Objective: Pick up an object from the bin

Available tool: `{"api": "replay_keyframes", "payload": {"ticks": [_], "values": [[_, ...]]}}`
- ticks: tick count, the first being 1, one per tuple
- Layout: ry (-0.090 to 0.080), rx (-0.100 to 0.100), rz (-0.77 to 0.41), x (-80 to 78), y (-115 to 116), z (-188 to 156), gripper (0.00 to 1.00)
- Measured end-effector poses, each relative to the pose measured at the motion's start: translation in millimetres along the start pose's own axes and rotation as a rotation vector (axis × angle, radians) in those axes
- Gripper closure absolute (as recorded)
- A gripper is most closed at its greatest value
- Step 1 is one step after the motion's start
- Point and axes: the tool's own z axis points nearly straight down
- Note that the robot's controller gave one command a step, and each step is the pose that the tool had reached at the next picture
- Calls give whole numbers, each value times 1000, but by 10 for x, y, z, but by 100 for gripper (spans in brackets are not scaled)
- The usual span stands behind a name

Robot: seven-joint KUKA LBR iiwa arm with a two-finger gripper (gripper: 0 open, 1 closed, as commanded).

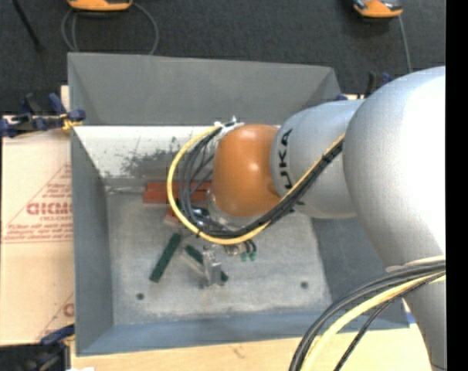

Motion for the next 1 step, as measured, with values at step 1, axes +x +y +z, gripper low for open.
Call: {"api": "replay_keyframes", "payload": {"ticks": [1], "values": [[-4, 0, -98, -237, 422, -1, 0]]}}
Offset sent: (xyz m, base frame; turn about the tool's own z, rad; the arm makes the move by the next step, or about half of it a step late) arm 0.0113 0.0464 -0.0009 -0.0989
